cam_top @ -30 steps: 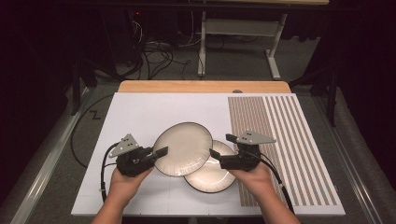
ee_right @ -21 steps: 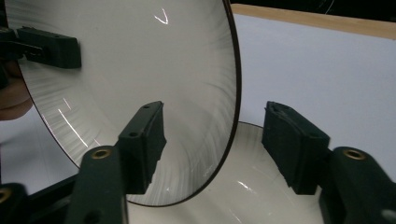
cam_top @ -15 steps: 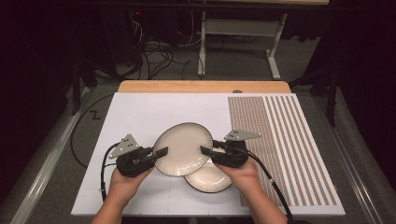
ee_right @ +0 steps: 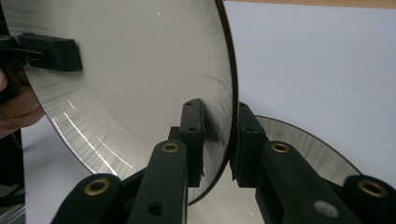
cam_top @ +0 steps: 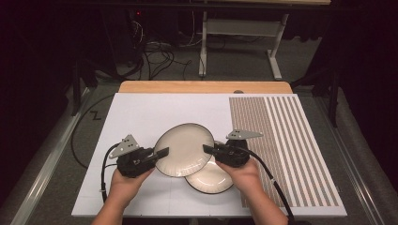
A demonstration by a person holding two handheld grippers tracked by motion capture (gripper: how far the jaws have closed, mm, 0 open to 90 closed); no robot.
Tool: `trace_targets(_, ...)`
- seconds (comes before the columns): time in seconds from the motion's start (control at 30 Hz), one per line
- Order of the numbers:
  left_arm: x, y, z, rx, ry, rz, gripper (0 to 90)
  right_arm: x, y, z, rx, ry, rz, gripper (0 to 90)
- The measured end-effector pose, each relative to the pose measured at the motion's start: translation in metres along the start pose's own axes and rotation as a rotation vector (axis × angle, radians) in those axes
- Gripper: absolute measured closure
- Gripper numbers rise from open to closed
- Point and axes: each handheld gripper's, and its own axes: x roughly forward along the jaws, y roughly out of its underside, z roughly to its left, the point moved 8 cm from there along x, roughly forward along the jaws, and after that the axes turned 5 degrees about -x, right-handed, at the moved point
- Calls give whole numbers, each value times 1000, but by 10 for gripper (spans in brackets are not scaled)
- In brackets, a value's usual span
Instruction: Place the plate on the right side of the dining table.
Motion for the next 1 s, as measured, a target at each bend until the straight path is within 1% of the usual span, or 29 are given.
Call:
trace_targets(0.03,0,0,0,0,0,0,772,-1,0,0,6,-7,1,806)
trace_targets(0.07,0,0,0,-18,7,1,772,-1,0,0,6,-7,1,806)
trace_targets(0.1,-1,-1,-1,-34,14,-2,782,-4,-1,0,14,-21,-3,818)
trace_targets(0.23,1,-2,-3,-31,14,5,783,-9,-3,1,20,-28,-7,828)
trace_targets(0.33,5,-3,-5,-33,10,16,779,-18,-5,-1,22,-30,-13,845)
trace_targets(0.37,7,-6,-7,-39,18,17,777,-22,-6,-1,21,-24,-20,848)
trace_targets(0.47,12,-13,-14,-35,30,12,775,-32,-10,-3,22,-21,-41,853)
trace_targets(0.53,18,-19,-18,-46,44,7,772,-39,-12,-5,23,-15,-54,857)
trace_targets(0.57,18,-19,-18,-46,44,7,771,-45,-13,-7,28,-12,-62,860)
trace_targets(0.6,23,-23,-21,-53,57,1,769,-48,-13,-8,30,-9,-66,861)
trace_targets(0.63,23,-23,-21,-53,57,1,769,-52,-14,-10,31,-4,-69,863)
trace_targets(0.67,31,-27,-24,-61,72,-3,767,-57,-14,-13,34,4,-72,865)
trace_targets(0.7,31,-27,-24,-61,72,-3,765,-60,-14,-14,37,6,-75,866)
trace_targets(0.73,39,-29,-28,-66,90,-3,764,-64,-14,-16,40,13,-77,867)
trace_targets(0.77,39,-29,-28,-66,90,-3,764,-68,-14,-19,42,22,-79,867)
trace_targets(0.8,43,-31,-30,-71,98,-2,764,-68,-14,-19,42,22,-79,867)
trace_targets(0.83,50,-32,-34,-71,110,4,765,-76,-12,-23,52,34,-79,868)
trace_targets(0.87,54,-34,-36,-73,115,8,765,-79,-12,-25,52,40,-81,868)
trace_targets(0.9,54,-34,-36,-73,115,8,765,-83,-11,-28,54,46,-81,868)
trace_targets(0.93,64,-37,-41,-70,128,28,765,-87,-10,-31,60,52,-83,868)
trace_targets(1.0,72,-39,-46,-67,136,46,765,-94,-8,-37,71,64,-86,867)
